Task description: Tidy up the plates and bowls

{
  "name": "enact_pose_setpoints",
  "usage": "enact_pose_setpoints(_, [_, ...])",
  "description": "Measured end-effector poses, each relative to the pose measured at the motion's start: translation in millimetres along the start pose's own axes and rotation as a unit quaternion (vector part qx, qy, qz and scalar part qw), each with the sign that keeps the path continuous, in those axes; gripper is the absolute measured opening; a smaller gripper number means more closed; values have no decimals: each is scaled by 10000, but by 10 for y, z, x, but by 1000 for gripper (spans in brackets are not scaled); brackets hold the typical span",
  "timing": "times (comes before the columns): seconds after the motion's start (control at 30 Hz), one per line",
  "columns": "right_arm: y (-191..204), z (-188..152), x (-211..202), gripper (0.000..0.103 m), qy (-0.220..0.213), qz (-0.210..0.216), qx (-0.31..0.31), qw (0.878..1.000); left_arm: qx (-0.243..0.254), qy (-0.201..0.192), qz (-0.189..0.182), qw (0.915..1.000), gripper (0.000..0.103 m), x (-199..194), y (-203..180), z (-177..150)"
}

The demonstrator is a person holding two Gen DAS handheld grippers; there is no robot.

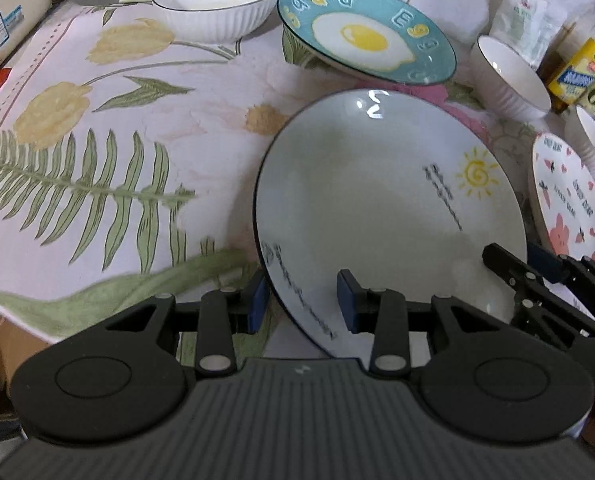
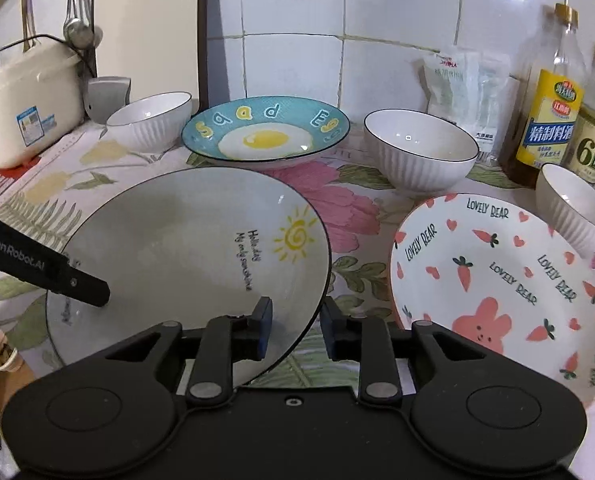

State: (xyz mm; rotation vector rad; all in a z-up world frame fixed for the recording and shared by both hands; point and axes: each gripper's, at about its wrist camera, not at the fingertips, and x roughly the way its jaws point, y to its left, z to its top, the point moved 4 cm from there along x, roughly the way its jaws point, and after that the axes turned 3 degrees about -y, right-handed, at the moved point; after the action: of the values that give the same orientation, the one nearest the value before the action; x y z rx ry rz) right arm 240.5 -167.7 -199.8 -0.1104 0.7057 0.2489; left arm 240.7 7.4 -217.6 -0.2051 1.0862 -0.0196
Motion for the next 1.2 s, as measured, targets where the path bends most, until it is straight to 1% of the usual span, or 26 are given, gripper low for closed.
enact_pose_setpoints(0.07, [-29,-23,-78,36,5,134,218,9997,48,41,35,10000,39,-81,-37,-56])
enact_pose_setpoints(0.17, [-95,-56,-259,36,-70,393,503,9979,172,19,24,9998,40,-270,-135,-152])
enact_pose_setpoints(0.27, [-147,-53,-512,41,-274,600,591,9961,347,-55,1,9994,43,-463,-267,-224])
enact_pose_setpoints(0.33, [-182,-36,-686,42,-394,675,600,9951,447,-86,-46,9990,48,-599,-384,-271])
enact_pose_setpoints(0.4, [-227,-10,-860,44,-497,785,607,9938,548,-114,-97,9984,48,-716,-495,-308])
enact_pose_setpoints(0.47, [-286,9,-1057,50,-644,843,622,9924,684,-135,-158,9974,50,-830,-627,-354])
enact_pose_setpoints(0.67, [-489,-21,-1557,51,-943,763,520,9912,1005,-185,-231,9945,55,-1092,-956,-465])
enact_pose_setpoints(0.83, [-708,-121,-1855,51,-1137,535,558,9905,1237,-179,-268,9918,56,-1231,-1216,-535])
enact_pose_setpoints(1.0, [-934,-231,-2060,51,-1277,232,600,9897,1443,-114,-289,9890,58,-1278,-1478,-579])
enact_pose_setpoints(1.2, [-1200,-304,-2191,51,-1421,-61,678,9875,1696,-25,-329,9850,60,-1259,-1769,-597])
